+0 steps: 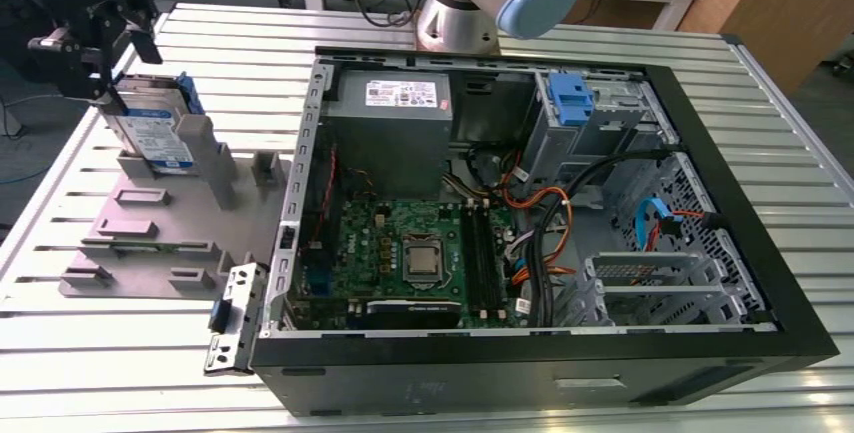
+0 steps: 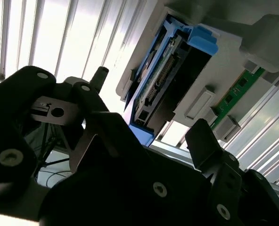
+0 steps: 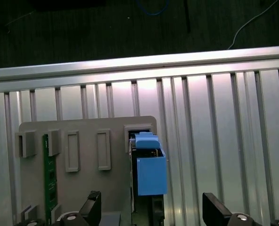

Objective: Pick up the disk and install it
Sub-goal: 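Pick up the disk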

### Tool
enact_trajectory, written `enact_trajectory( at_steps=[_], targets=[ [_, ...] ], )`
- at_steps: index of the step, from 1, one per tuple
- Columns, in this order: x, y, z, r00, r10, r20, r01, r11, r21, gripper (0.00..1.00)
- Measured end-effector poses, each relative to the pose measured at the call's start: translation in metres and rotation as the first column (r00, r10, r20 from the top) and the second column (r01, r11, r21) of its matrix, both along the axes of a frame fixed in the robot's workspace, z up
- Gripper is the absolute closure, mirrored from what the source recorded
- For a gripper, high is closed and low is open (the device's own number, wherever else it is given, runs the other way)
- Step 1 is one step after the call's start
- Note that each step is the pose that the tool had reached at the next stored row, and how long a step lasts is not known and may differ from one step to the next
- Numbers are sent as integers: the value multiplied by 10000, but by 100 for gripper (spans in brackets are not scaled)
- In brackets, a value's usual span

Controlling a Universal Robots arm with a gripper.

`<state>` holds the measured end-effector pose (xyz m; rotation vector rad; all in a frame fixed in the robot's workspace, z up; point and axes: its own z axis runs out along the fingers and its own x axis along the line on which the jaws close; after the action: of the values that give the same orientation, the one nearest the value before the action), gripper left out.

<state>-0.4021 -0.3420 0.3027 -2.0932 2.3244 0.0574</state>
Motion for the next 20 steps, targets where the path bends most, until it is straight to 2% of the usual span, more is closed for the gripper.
enact_trajectory(
  at_steps=[2, 5, 7, 8, 9, 20],
  targets=[
    [0, 0, 0, 10000, 0, 0, 0, 10000, 0, 15],
    [0, 0, 0, 10000, 1, 1, -1, 10000, 0, 21],
    [0, 0, 0, 10000, 1, 0, -1, 10000, 0, 33],
    [0, 0, 0, 10000, 1, 0, -1, 10000, 0, 33],
    [0, 0, 0, 10000, 2, 0, -2, 10000, 0, 39],
    [28, 0, -3, 10000, 2, -1, -2, 10000, 0, 39]
  ],
)
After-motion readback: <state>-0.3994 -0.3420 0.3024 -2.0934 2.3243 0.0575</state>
